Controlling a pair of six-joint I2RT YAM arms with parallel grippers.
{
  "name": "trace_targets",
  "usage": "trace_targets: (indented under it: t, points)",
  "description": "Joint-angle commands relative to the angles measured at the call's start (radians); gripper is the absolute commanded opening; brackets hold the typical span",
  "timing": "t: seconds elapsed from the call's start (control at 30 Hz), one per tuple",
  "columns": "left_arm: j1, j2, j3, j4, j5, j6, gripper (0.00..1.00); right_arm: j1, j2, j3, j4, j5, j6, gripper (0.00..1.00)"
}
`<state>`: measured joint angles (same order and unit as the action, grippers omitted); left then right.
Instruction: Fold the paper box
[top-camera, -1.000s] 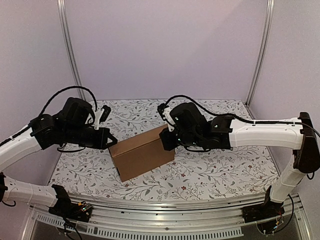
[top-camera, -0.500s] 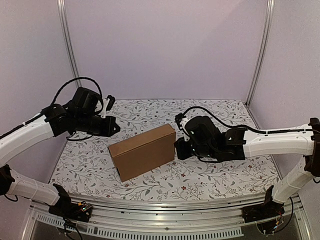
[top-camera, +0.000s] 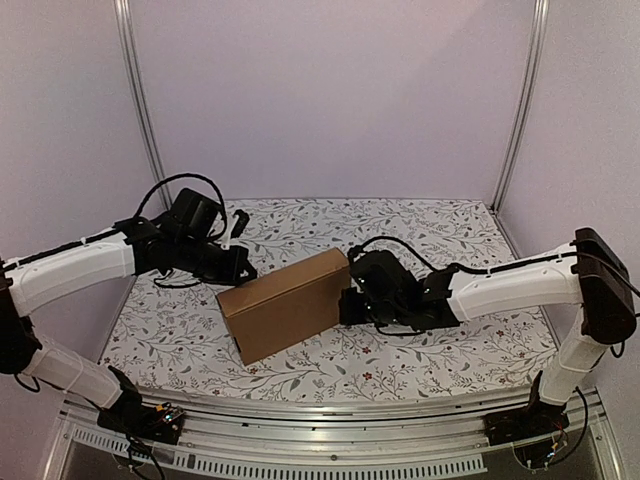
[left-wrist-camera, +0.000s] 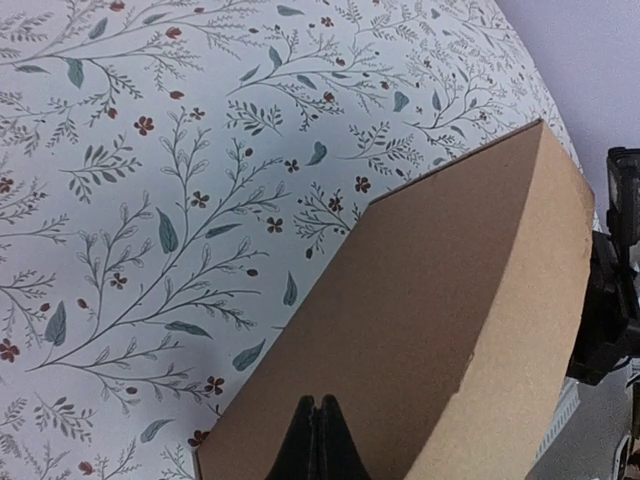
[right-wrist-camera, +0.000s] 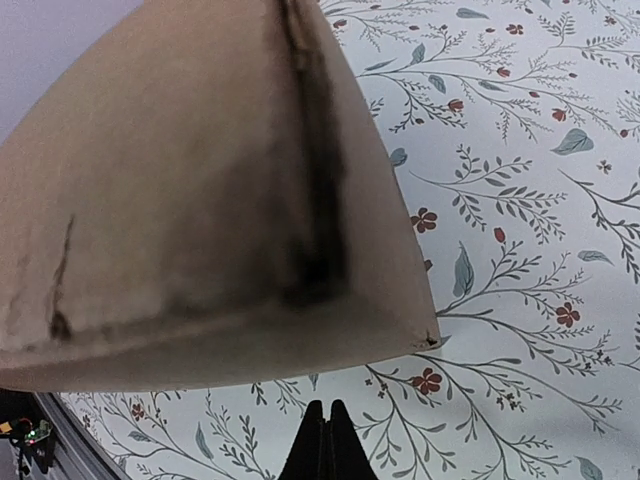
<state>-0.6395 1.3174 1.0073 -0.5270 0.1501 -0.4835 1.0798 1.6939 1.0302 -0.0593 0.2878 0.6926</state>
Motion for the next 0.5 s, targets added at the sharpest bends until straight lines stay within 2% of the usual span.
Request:
trace_targets:
  t: [0.0, 0.47]
  points:
    - [0.012, 0.014, -0.020, 0.046, 0.073, -0.007, 0.00, -0.030, 0.037, 0.063, 0.069, -0.024, 0.070, 0.00]
    - [0.014, 0.033, -0.051, 0.083, 0.103, -0.021, 0.00, -0.068, 0.188, 0.282, 0.061, -0.089, 0.046, 0.00]
